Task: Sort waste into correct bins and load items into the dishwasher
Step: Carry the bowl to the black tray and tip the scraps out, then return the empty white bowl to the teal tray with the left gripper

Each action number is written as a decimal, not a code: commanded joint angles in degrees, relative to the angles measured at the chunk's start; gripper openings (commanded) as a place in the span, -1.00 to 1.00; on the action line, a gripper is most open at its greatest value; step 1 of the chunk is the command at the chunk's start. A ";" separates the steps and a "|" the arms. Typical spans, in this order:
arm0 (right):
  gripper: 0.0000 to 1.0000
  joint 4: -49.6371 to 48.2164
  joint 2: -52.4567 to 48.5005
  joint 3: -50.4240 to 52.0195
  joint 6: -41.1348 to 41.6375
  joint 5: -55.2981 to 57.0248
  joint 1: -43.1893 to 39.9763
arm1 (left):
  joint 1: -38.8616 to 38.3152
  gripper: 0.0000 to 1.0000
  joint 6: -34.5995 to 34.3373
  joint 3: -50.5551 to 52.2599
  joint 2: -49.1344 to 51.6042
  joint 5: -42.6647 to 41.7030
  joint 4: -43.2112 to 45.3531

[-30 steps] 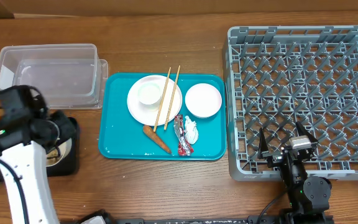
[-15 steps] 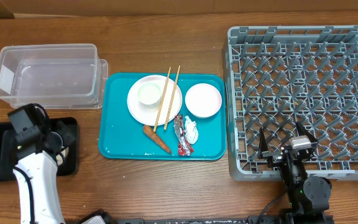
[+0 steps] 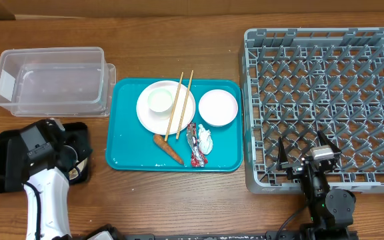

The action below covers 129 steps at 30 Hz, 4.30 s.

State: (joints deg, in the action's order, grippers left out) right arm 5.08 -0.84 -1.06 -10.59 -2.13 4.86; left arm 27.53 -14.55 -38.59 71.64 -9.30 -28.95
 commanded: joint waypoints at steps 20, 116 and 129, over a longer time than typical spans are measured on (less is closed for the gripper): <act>1.00 -0.46 0.42 0.57 -0.15 -0.11 -0.02 | 1.25 -0.92 4.85 -2.73 -2.08 -23.32 -1.55; 1.00 -0.46 0.42 0.57 -0.15 -0.11 -0.02 | -55.63 -0.92 -14.03 -18.51 19.91 19.61 -19.43; 1.00 -0.46 0.39 0.57 -0.15 -0.11 -0.02 | -54.84 -0.53 -14.19 -18.51 20.20 24.76 -18.67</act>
State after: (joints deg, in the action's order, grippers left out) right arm 5.08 -0.84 -1.06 -10.57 -2.13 4.86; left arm -27.99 -28.29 -56.58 91.64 13.58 -48.16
